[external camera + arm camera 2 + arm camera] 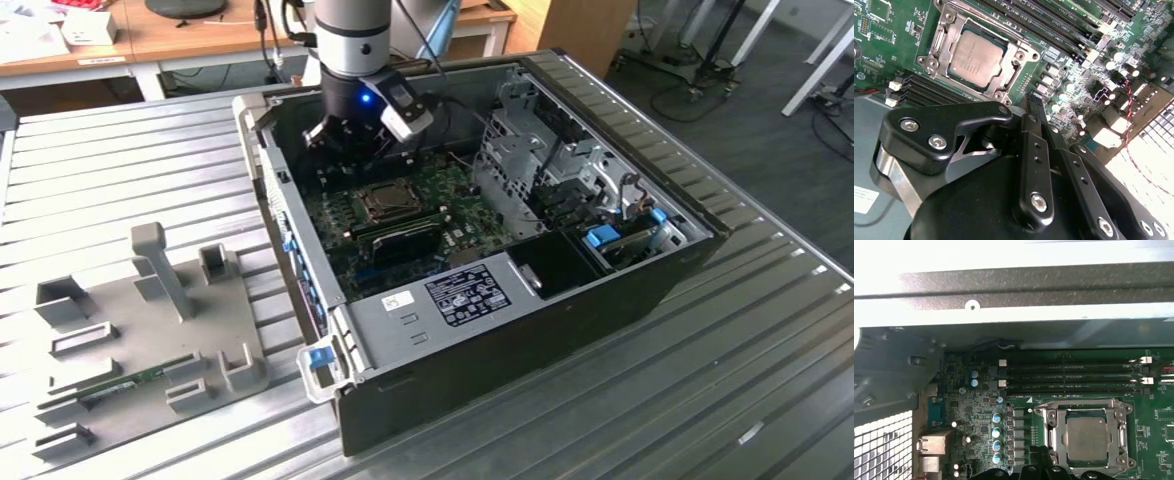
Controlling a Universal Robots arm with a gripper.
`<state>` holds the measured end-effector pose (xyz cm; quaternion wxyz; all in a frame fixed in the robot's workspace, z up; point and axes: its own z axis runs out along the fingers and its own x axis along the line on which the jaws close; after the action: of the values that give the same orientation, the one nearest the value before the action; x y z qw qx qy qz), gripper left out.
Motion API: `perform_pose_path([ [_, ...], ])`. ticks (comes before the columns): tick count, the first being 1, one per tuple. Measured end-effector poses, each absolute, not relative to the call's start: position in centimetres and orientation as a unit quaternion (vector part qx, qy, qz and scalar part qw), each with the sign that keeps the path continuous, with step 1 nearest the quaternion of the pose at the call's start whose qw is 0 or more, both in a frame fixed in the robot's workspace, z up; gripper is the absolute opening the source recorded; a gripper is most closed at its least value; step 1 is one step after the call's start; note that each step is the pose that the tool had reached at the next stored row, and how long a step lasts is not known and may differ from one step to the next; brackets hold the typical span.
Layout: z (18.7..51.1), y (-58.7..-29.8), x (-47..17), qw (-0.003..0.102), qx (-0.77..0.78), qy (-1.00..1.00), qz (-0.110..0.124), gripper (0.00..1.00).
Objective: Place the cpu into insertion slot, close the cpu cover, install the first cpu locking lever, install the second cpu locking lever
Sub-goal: 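Install the first cpu locking lever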
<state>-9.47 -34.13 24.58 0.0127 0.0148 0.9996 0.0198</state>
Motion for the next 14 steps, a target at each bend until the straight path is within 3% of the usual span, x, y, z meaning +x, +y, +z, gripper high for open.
perform_pose_path([
  [14, 24.5, -34.1, -10.7, 0.013, 0.015, 1.000, 0.019, 0.11],
])
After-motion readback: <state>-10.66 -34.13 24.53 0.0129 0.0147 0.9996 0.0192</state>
